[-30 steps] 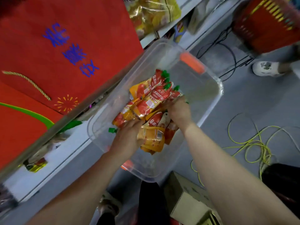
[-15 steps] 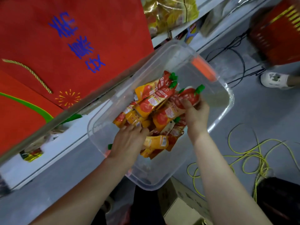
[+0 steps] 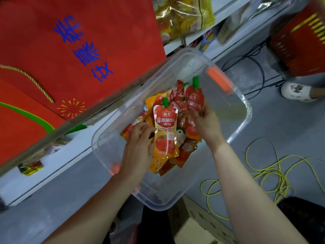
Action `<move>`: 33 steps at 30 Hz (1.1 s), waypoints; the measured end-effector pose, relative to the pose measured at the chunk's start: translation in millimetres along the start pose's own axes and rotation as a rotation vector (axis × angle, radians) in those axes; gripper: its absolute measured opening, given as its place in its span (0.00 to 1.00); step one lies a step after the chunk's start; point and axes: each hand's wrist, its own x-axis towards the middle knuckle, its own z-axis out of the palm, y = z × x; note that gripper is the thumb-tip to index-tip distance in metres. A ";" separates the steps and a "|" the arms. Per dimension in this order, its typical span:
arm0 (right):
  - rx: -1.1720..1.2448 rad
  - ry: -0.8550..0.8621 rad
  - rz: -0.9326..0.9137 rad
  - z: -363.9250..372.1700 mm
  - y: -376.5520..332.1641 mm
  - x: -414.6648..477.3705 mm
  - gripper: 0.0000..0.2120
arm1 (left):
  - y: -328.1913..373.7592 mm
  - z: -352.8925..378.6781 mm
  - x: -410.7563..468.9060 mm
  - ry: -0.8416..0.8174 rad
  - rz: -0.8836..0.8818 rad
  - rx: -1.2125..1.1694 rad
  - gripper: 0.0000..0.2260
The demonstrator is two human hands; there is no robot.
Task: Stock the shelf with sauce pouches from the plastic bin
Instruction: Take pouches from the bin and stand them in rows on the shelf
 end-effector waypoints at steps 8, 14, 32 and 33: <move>0.083 -0.060 0.138 10.6 23.8 20.3 0.10 | 1.5 38.7 33.7 -0.066 -0.333 -0.248 0.29; -0.037 -0.074 0.182 16.8 14.8 38.5 0.19 | 5.1 40.3 55.8 -0.161 -0.384 -0.207 0.18; 0.413 0.073 0.039 -24.4 -76.0 -109.3 0.11 | 16.6 -85.9 -67.3 -0.055 -0.313 -0.869 0.12; 0.447 0.048 0.034 -23.8 -87.3 -124.1 0.07 | 14.9 -100.1 -77.7 -0.033 -0.308 -0.876 0.12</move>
